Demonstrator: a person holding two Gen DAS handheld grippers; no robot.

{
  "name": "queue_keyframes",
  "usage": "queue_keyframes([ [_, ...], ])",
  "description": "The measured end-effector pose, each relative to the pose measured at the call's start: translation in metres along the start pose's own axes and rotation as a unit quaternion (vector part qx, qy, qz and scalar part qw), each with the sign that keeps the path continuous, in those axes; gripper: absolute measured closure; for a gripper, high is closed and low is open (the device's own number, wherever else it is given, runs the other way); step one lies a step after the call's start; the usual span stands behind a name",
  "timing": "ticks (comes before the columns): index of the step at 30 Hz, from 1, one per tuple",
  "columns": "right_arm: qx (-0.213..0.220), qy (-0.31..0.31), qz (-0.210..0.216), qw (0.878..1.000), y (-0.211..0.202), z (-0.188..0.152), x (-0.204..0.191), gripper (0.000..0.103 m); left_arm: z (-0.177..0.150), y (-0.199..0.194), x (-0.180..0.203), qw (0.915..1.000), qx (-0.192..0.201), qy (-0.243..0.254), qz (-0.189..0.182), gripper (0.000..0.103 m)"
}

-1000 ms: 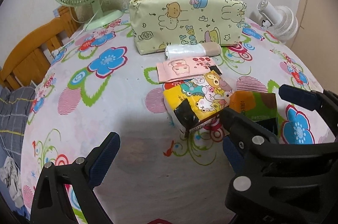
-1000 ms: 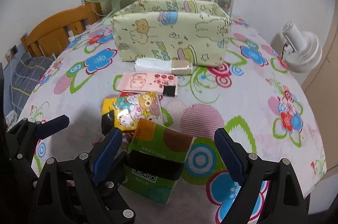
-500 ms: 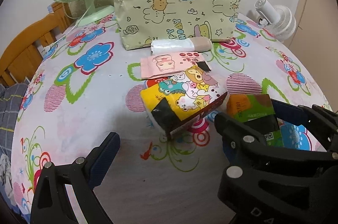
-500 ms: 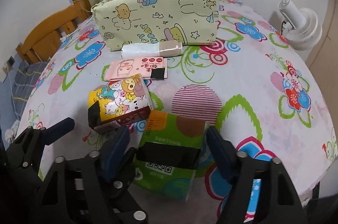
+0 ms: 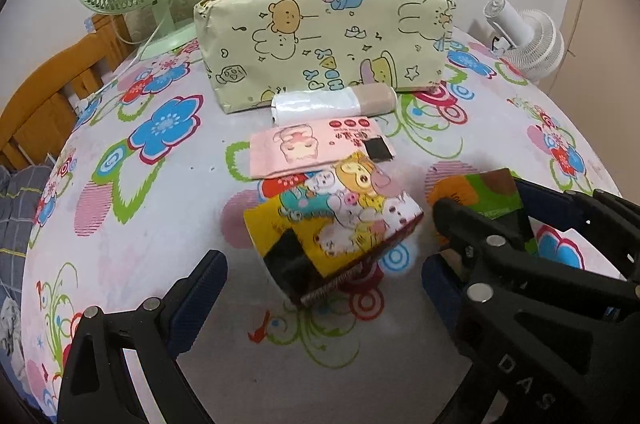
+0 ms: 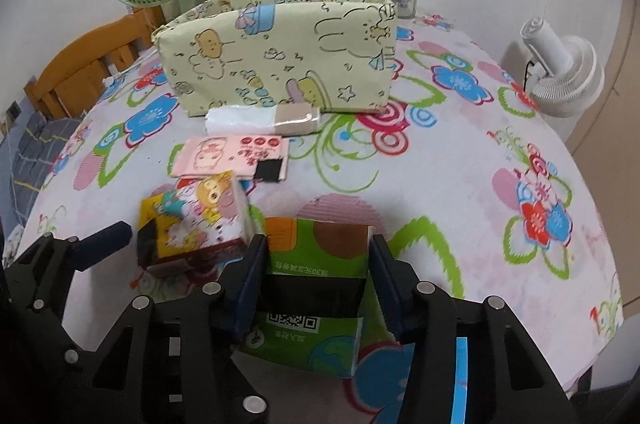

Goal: Organize soft objects
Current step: 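Carry the yellow and green tissue packs up over the box with both tools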

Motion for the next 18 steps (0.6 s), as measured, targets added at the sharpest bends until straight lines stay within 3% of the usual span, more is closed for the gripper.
queue_keyframes([
  [12,-0.004,-0.001,0.007,1.0,0.011,0.012,0.005,0.05,0.014,0.013,-0.002,1.0,-0.002,-0.009,-0.002,0.005],
  [18,-0.007,0.0,0.009,1.0,0.015,0.014,0.006,0.049,0.015,0.014,0.001,0.9998,0.001,-0.013,-0.011,0.015],
])
Point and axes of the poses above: each gripper's, at about its wrist camera, not at the fingertips, and y roughly the way its jaws point, x to its right, z to its top, the point moved 5 cm from there along y, roughly the way its jaws point, and after that the axes turned 6 degrees about z, right-handed, at the moved point
